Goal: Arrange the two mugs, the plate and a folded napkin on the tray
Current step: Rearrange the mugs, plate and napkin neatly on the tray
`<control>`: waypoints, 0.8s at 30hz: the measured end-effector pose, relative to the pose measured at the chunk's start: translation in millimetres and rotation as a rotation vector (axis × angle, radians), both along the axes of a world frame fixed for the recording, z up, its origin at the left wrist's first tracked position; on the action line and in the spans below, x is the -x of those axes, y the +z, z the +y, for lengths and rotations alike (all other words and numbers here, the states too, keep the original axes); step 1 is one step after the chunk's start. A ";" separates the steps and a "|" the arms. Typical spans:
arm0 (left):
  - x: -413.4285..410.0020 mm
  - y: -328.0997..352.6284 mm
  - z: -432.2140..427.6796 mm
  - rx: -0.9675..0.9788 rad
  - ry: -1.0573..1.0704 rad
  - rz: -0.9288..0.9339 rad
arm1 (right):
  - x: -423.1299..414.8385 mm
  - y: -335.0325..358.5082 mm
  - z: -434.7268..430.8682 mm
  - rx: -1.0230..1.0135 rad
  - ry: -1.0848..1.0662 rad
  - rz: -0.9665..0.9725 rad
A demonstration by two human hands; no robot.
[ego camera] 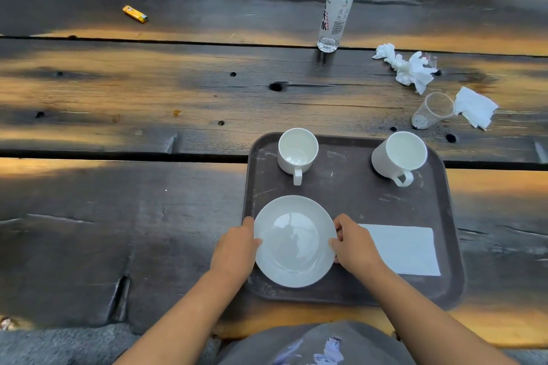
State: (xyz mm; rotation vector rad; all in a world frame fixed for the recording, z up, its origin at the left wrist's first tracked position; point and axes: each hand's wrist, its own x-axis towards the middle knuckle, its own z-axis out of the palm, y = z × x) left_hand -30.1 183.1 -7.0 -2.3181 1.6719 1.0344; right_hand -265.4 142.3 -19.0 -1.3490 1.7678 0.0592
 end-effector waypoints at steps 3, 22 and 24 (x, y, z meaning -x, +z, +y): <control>0.9 -0.2 0.8 0.005 -0.007 -0.009 | 0.3 0.2 1.1 0.001 -0.006 -0.002; 2.8 2.1 3.9 0.021 0.021 -0.035 | 5.4 0.7 1.0 -0.004 -0.036 -0.058; 4.3 5.3 4.2 0.044 0.013 -0.038 | 7.4 1.6 2.7 -0.002 -0.056 -0.071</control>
